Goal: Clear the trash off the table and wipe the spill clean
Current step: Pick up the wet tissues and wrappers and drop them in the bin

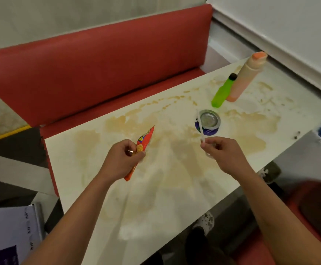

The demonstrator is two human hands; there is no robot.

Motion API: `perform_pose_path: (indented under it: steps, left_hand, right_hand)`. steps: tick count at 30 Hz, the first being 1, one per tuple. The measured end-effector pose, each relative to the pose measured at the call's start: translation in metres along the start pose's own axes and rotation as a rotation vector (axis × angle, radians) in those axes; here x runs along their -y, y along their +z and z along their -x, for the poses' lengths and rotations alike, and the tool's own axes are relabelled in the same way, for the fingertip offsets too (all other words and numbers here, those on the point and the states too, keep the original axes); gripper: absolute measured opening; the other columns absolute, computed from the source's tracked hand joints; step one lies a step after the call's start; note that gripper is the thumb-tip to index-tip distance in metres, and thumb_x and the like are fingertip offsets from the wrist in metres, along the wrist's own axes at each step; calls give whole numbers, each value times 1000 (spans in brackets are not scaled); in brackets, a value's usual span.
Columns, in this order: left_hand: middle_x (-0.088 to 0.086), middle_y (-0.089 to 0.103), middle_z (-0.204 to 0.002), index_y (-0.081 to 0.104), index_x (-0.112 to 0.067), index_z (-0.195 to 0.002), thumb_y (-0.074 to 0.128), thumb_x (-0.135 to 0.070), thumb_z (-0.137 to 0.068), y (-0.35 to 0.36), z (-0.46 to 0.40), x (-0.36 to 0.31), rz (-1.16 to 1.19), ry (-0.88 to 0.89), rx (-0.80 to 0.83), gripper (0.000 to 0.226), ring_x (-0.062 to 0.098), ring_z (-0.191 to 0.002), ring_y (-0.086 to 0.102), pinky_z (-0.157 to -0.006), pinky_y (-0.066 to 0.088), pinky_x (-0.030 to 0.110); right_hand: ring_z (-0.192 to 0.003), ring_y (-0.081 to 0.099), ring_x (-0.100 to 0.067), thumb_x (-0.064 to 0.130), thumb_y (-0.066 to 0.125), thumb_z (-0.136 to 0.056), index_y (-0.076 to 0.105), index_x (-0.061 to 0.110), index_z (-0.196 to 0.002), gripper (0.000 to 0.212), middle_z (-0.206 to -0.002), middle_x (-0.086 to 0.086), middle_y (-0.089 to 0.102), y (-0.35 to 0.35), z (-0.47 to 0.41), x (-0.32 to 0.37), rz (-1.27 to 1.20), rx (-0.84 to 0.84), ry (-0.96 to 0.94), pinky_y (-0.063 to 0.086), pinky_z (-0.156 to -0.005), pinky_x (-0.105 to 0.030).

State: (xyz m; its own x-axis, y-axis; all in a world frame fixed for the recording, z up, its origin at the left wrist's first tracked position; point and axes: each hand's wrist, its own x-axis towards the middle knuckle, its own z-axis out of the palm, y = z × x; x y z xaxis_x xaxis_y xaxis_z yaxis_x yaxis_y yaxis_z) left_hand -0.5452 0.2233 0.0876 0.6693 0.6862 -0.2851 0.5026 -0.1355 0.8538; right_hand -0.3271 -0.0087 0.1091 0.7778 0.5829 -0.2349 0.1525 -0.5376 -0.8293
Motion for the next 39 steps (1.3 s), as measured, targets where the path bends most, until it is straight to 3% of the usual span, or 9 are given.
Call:
perform_pose_path:
  steps: [6,8,11,14,16,20,25,30,39]
  left_hand:
    - [10,71,-76,57,-10,-80,81,-20,-85,81,-6,-51,-5,18,126,26,31,-74,71,-61,49,30]
    - [10,72,-78,58,-7,-82,81,-17,-85,113,-9,-67,2,14,157,25,27,-70,72,-59,49,27]
    - [9,74,-76,58,-2,-86,79,-14,-86,162,-14,-94,14,-1,192,24,16,-64,71,-54,48,19]
    - [7,74,-76,58,-5,-85,78,-15,-87,209,-22,-117,15,-22,218,23,17,-68,72,-59,50,25]
    - [7,74,-77,58,-7,-84,78,-17,-88,239,-29,-133,7,-23,241,23,22,-73,74,-68,53,34]
    - [6,74,-77,58,-12,-82,77,-19,-88,296,-44,-161,6,-24,267,22,22,-75,73,-70,53,38]
    - [9,74,-79,58,-11,-84,77,-16,-88,364,-59,-196,5,2,318,20,28,-78,73,-77,55,41]
    - [14,72,-84,58,-17,-78,79,-21,-87,423,-73,-220,-55,52,408,23,30,-79,73,-77,57,49]
    - [5,74,-76,60,-4,-85,75,-17,-90,519,-85,-252,-63,83,540,20,18,-75,75,-71,55,36]
  right_hand:
    - [-54,51,2,21,73,-94,78,16,-95,7,-74,-13,59,-77,10,-44,-76,-8,61,44,-56,-8]
    - [-60,56,0,22,74,-93,77,19,-94,5,-77,-21,62,-102,9,-62,-90,-17,81,50,-61,-11]
    - [-69,63,-1,27,76,-92,77,22,-97,7,-82,-11,70,-142,1,-94,-129,-45,109,58,-77,-23]
    - [-68,63,6,25,75,-92,77,18,-101,11,-94,-15,72,-186,-10,-121,-143,-86,117,48,-63,-7]
    - [-76,67,0,29,75,-92,78,19,-103,14,-92,-5,74,-215,-18,-143,-139,-99,113,47,-64,-7]
    - [-84,71,-22,35,77,-90,79,23,-102,17,-90,1,75,-267,-34,-190,-159,-133,138,59,-77,-35]
    - [-88,71,-10,37,75,-91,79,25,-104,18,-93,6,76,-318,-42,-237,-191,-185,176,57,-80,-27]
    - [-77,68,-1,29,74,-93,80,21,-103,14,-93,3,77,-354,-38,-266,-229,-266,208,47,-64,-8]
    - [-90,73,-9,25,76,-92,81,22,-102,11,-94,7,79,-397,-26,-317,-351,-384,270,57,-82,-25]
